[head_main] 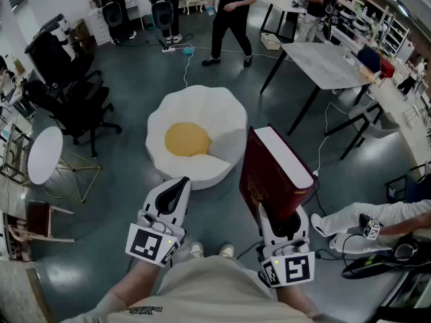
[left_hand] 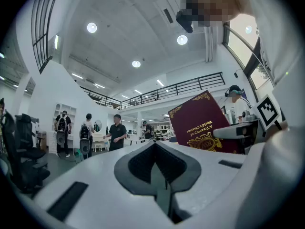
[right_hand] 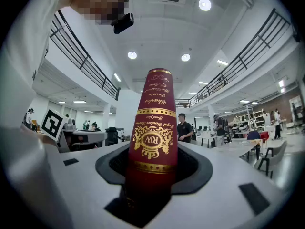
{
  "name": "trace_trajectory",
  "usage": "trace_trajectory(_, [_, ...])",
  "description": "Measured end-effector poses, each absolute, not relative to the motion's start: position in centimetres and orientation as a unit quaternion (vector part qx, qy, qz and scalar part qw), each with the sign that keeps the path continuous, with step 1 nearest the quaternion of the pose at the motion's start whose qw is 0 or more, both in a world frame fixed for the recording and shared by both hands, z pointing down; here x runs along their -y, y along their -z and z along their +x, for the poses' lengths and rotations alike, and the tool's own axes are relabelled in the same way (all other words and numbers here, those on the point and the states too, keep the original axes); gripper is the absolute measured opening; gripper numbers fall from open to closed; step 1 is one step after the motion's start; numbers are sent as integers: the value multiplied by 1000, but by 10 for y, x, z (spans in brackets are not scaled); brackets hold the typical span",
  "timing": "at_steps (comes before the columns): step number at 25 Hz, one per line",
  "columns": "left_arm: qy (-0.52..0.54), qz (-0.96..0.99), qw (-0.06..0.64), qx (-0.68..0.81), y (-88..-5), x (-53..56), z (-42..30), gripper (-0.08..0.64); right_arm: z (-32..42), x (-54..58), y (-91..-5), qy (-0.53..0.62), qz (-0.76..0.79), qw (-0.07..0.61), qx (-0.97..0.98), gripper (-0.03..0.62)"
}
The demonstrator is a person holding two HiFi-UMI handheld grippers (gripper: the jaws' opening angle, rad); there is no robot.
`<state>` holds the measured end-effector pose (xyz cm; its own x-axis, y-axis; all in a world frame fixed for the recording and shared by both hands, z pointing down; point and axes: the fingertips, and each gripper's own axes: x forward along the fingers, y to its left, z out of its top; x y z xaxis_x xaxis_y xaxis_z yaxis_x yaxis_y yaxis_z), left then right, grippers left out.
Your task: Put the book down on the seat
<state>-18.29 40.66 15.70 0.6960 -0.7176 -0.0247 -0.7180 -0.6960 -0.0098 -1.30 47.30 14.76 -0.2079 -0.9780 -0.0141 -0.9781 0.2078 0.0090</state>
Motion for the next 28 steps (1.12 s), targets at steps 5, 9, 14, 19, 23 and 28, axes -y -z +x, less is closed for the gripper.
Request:
trace_trajectory(5, [-11,-922,15,-387,-155,-406,-178,5,-13,-469,-143,-18,-623,8,-782,213])
trace_trajectory(9, [-7,-924,10,-381,-158,-408,-174,5,-12,-468,-144,-18,-622,8,-783,213])
trace_trajectory(14, [-11,-927,10,-374,-163,-411,-172,5,-10,-468,-151,-4,-625,19,-780,213])
trace_trajectory(19, [-9,-928,8,-372,-169,-412,-172,5,-10,-466,-154,-4,-626,22,-780,213])
trace_trajectory(23, [-8,-929,5,-370,-172,-415,-171,5,-10,-466,-153,-9,-626,20,-780,213])
trace_trajectory(28, [-3,-929,3,-370,-167,-409,-168,5,-8,-461,-148,-4,-624,18,-781,215])
